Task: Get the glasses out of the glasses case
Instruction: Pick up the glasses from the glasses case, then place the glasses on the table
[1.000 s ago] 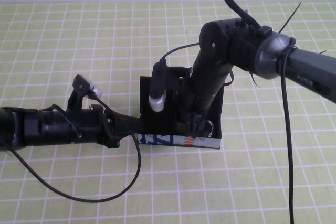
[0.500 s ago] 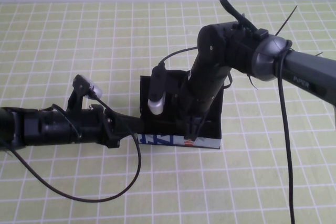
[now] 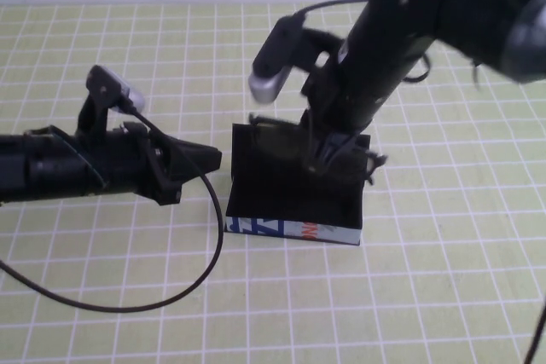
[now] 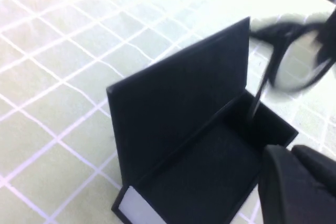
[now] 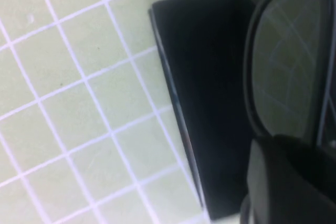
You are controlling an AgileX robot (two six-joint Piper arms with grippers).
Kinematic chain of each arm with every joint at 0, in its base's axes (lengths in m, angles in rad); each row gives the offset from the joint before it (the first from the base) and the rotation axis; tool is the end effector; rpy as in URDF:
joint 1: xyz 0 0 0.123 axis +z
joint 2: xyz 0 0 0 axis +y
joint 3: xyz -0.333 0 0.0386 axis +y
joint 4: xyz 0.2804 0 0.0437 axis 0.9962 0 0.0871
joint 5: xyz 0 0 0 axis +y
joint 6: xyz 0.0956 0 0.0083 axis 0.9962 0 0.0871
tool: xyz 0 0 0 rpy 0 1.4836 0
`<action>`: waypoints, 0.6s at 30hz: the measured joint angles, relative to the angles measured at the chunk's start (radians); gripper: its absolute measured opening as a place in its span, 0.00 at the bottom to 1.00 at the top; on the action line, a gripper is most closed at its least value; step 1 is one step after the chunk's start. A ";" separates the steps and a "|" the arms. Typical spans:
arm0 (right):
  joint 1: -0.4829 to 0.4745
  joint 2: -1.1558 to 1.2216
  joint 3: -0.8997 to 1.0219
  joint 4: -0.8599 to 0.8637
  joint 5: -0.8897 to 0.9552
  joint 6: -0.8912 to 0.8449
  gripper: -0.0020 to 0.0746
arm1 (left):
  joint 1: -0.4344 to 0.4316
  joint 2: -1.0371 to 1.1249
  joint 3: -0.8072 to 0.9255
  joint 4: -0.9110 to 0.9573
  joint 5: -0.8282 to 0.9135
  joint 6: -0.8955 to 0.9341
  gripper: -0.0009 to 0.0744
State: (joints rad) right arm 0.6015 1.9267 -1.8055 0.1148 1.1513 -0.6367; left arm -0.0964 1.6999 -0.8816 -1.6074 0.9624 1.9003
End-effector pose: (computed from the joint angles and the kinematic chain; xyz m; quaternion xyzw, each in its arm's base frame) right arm 0.3834 0.2753 0.3428 -0.5581 0.8055 0.0525 0.1922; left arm 0.3382 -0.1118 0.2390 0.3402 0.7509 -0.3834 0.4164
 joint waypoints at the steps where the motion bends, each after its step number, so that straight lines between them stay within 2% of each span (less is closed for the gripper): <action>1: -0.002 -0.023 0.007 -0.014 0.011 0.035 0.10 | 0.000 -0.021 0.000 0.015 -0.008 -0.023 0.01; 4: -0.040 -0.119 0.065 -0.043 0.025 0.156 0.10 | 0.000 -0.068 0.004 0.052 -0.026 -0.067 0.01; 7: -0.130 -0.215 0.185 -0.031 -0.015 0.259 0.10 | 0.000 -0.092 0.004 0.068 -0.028 -0.087 0.01; 12: -0.288 -0.348 0.482 0.088 -0.213 0.390 0.10 | 0.000 -0.094 0.006 0.074 -0.024 -0.098 0.01; 18: -0.333 -0.335 0.720 0.198 -0.407 0.441 0.10 | 0.000 -0.094 0.006 0.074 -0.027 -0.100 0.01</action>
State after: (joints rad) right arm 0.2689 1.5919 -1.0855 0.3128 0.7441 -0.1955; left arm -0.0964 1.6061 -0.8756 -1.5331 0.9351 1.8003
